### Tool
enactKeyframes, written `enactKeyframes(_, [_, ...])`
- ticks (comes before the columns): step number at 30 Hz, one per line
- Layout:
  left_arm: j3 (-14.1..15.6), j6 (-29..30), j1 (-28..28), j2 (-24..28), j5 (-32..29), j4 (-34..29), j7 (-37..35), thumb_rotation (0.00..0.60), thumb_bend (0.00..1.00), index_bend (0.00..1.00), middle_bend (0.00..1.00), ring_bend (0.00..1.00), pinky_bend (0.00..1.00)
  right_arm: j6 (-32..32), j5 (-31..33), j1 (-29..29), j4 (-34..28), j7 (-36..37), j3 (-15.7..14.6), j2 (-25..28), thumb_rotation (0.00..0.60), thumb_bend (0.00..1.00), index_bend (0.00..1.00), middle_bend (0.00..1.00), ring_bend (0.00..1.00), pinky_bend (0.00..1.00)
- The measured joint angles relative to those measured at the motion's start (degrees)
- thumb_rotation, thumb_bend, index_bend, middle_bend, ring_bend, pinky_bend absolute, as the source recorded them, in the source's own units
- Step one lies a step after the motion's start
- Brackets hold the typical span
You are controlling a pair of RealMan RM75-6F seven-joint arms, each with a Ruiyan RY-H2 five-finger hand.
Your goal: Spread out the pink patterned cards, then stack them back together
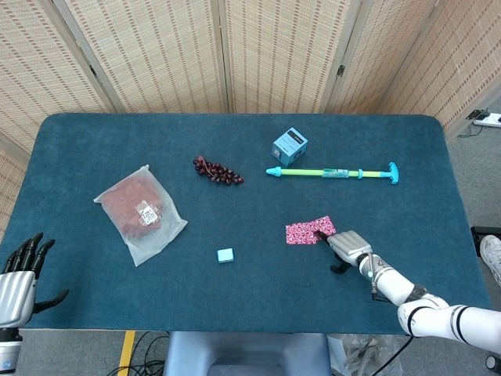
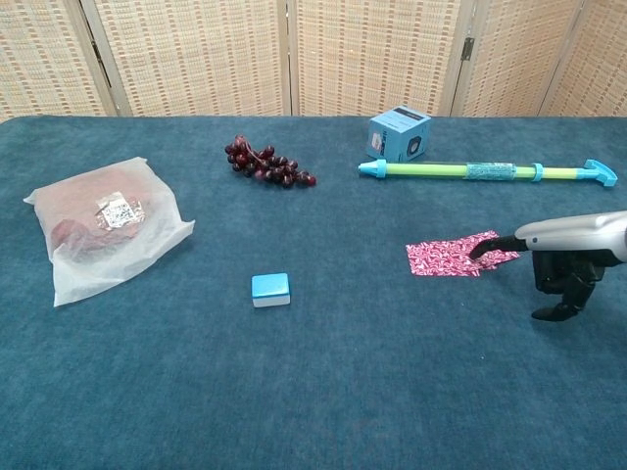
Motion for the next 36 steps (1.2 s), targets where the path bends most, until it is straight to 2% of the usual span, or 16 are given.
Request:
enactKeyframes(10, [-0.1, -0.2, -0.2, 0.0, 0.1, -0.3, 0.4, 0.6, 0.18, 0.14, 0.04, 0.05, 0.15, 0.4, -0.1, -1.1, 1.4, 1.1, -0.7, 1.3, 0.6, 0.38, 0.02, 0.98, 1.0, 1.0])
enactKeyframes(18, [-0.1, -0.1, -0.2, 0.0, 0.1, -0.4, 0.4, 0.6, 0.18, 0.14, 0.04, 0.05, 0.15, 1.0, -2.6, -1.4, -1.0, 2.5, 0.3, 2.4, 0.6, 0.38, 0.02, 0.98, 1.0, 1.0])
enactKeyframes(36, [0.0, 0.0, 0.1, 0.0, -0.3, 0.3, 0.5, 0.6, 0.18, 0.14, 0.04, 0.05, 0.15, -1.7, 1.0, 1.0, 3.8, 1.7, 0.7, -1.0, 0.6, 0.39, 0.02, 0.98, 1.0, 1.0])
